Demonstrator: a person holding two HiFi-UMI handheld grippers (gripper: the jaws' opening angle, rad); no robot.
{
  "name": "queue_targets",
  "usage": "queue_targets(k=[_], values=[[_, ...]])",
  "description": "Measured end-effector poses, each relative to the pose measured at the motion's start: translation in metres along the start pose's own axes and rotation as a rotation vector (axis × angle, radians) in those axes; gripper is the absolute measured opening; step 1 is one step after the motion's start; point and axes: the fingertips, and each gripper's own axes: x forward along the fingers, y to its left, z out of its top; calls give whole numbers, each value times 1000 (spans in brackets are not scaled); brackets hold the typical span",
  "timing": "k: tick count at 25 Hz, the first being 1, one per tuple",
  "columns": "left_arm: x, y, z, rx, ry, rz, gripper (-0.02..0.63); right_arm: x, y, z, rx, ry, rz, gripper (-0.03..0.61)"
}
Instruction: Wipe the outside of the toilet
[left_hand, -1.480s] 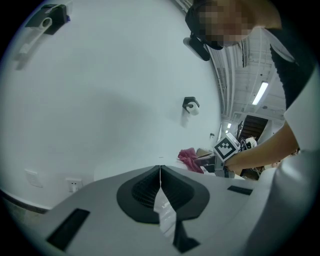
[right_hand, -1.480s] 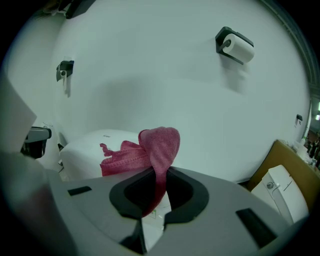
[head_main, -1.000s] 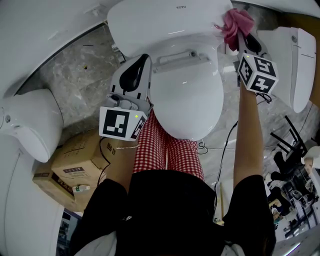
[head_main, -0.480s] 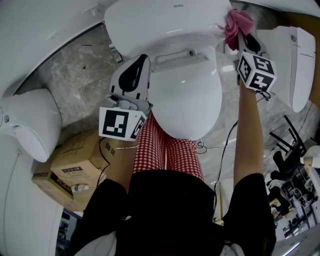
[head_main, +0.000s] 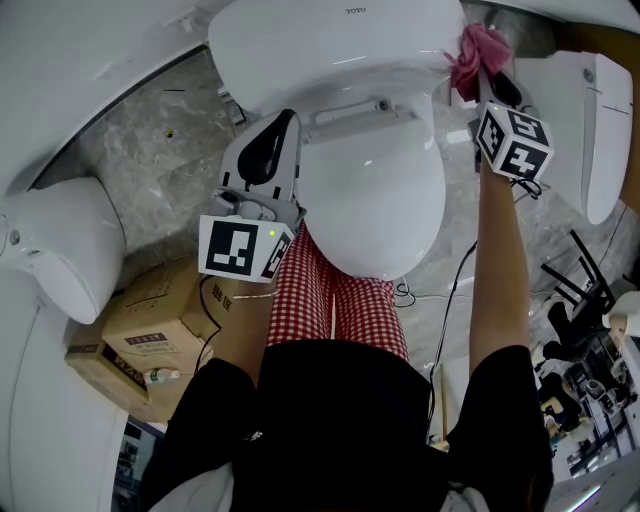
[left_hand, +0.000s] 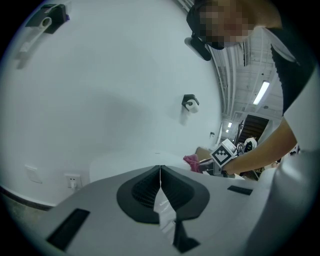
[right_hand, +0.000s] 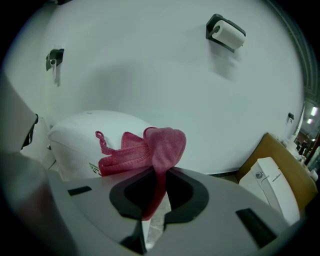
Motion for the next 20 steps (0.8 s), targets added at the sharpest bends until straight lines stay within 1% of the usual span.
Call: queue_targets(k=[2,4,9,12,14,17,20], values=[[0,0,1,2,-2,-3,11,-6,-2,2,-29,-13,-33,60],[-1,1,3,5,-5,-3,11,-15,-2,8,-52,-50,-63,60],[-6,7,4,5,-13,13,11,-41,-4,24,-39,-179,-110,60],[-9,9,5,5,-18,22,11,-59,0,39,-38,-260,-123,60],[-12,11,6,1,-22,29,11,-71,7,50,-39,-318,-112,60],[-16,14,6,-3,-27,47,11,-88,25,66,-38,-402,-67,60],[-21,19,4,-10,-29,68,11,-105,50,80,-40,-494,31,60]])
